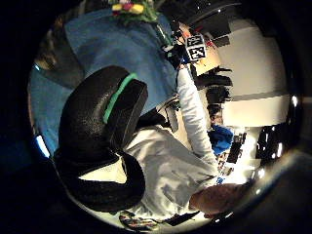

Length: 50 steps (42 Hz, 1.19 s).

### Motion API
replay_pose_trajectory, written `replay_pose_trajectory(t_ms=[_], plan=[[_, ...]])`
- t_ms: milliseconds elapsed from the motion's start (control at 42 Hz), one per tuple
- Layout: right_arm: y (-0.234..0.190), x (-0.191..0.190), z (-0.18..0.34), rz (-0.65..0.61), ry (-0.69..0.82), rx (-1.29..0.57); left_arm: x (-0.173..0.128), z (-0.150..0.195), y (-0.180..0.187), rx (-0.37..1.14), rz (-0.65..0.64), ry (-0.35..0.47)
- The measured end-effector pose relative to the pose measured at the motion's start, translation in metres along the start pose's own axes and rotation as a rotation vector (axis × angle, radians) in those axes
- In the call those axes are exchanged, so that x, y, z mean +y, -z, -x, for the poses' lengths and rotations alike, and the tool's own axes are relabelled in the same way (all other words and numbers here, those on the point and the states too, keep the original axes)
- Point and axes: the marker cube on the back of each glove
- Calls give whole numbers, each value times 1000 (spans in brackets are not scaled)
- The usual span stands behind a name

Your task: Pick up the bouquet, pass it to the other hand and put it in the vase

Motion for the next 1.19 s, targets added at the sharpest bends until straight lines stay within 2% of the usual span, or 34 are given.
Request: replay_pose_trajectory(t_ms=[95,238,381,524,762,929,1048,1191], plan=[[25,-1,19,-102,55,-154,-5,-4,2,28,4,-15],[62,23,49,-110,29,-290,-22,-15,9,96,1,-43],[74,17,84,-162,265,-606,-39,-24,24,187,-37,-60],[83,40,106,-88,368,-792,-55,-35,45,370,-119,-95],[85,80,137,-12,457,-967,-91,-48,64,678,-149,-118],[69,88,150,28,489,-1027,-105,-58,64,952,-134,-98],[60,88,157,45,486,-1044,-109,-59,61,1108,-69,-99],[48,87,161,54,499,-1036,-109,-64,57,1206,15,-117]])
